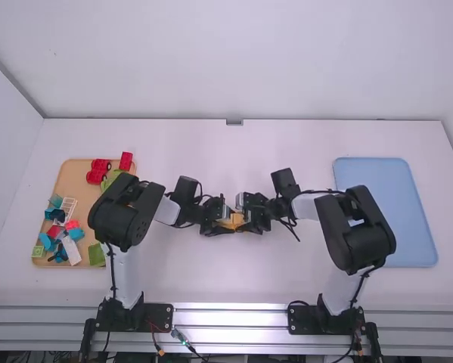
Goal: Assemble lego blocks to make yellow taxi
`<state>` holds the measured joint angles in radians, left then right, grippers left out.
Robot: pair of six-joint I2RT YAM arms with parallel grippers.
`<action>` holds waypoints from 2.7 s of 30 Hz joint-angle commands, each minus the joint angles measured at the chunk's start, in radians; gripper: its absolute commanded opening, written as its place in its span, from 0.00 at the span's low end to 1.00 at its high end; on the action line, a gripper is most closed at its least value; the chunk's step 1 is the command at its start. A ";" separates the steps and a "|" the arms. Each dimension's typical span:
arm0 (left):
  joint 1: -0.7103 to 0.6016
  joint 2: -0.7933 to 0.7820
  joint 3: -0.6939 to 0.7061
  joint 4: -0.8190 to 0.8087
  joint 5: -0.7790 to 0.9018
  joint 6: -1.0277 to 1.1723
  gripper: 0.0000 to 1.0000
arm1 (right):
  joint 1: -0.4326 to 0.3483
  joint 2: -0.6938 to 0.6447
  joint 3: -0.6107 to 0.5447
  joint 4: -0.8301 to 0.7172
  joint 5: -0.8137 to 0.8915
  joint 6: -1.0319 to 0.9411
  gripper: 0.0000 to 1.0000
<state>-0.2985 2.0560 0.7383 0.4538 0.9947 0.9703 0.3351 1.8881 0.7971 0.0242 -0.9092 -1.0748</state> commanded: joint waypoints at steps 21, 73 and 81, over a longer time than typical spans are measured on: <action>-0.004 0.007 -0.008 0.000 0.037 0.014 0.57 | -0.074 0.042 0.000 0.029 -0.167 0.031 0.00; 0.002 0.007 -0.006 0.007 0.034 0.014 0.57 | -0.011 0.029 -0.031 0.140 0.006 0.153 0.00; 0.003 0.007 -0.006 0.027 0.036 -0.005 0.60 | -0.033 -0.146 0.057 0.065 0.051 0.203 0.99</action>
<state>-0.2981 2.0560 0.7311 0.4812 0.9943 0.9718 0.3134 1.7947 0.8200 0.0937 -0.8936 -0.9047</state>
